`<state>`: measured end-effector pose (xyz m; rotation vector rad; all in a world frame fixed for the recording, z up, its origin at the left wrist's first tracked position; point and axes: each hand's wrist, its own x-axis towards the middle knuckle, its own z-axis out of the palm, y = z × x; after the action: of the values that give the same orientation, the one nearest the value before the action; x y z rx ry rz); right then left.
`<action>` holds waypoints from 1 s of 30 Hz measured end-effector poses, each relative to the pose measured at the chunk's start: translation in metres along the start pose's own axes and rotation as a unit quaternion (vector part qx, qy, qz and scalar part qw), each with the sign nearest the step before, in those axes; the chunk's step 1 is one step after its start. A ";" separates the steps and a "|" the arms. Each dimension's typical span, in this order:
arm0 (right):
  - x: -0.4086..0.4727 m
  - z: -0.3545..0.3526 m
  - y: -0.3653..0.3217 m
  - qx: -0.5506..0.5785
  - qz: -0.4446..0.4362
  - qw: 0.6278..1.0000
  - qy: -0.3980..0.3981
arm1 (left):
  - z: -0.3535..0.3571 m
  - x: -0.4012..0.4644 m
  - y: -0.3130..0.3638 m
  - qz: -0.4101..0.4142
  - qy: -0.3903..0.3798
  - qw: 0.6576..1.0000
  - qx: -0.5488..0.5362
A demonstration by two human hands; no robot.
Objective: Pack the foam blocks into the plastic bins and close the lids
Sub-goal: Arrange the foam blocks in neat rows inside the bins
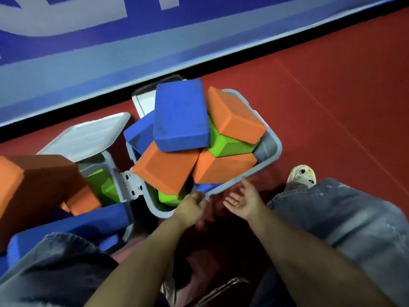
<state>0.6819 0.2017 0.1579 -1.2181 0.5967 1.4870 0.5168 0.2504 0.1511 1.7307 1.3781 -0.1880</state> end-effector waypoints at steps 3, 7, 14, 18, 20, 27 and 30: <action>0.020 0.005 -0.005 0.042 -0.014 0.999 -0.012 | 0.011 0.023 -0.009 -0.037 -0.015 0.999 -0.009; 0.034 0.005 -0.006 0.108 -0.021 0.994 -0.018 | 0.017 0.037 -0.020 -0.050 -0.014 0.998 0.042; 0.028 -0.003 0.005 0.113 -0.010 0.993 0.016 | 0.011 0.026 -0.018 -0.098 -0.043 0.992 -0.069; 0.023 -0.021 0.016 0.106 -0.004 0.993 0.059 | 0.025 0.009 -0.022 -0.091 -0.064 0.992 -0.065; 0.020 -0.031 0.020 0.097 -0.001 0.992 0.081 | 0.031 0.000 -0.024 -0.093 -0.084 0.990 -0.062; 0.010 -0.045 0.035 0.054 0.030 0.990 0.130 | 0.032 -0.026 -0.021 -0.120 -0.135 0.980 -0.082; 0.000 -0.048 0.036 0.035 0.026 0.989 0.144 | 0.030 -0.036 -0.013 -0.137 -0.143 0.976 -0.090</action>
<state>0.6667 0.1497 0.1328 -1.3820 0.8734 1.3291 0.5044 0.2039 0.1477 1.3050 1.3676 -0.4343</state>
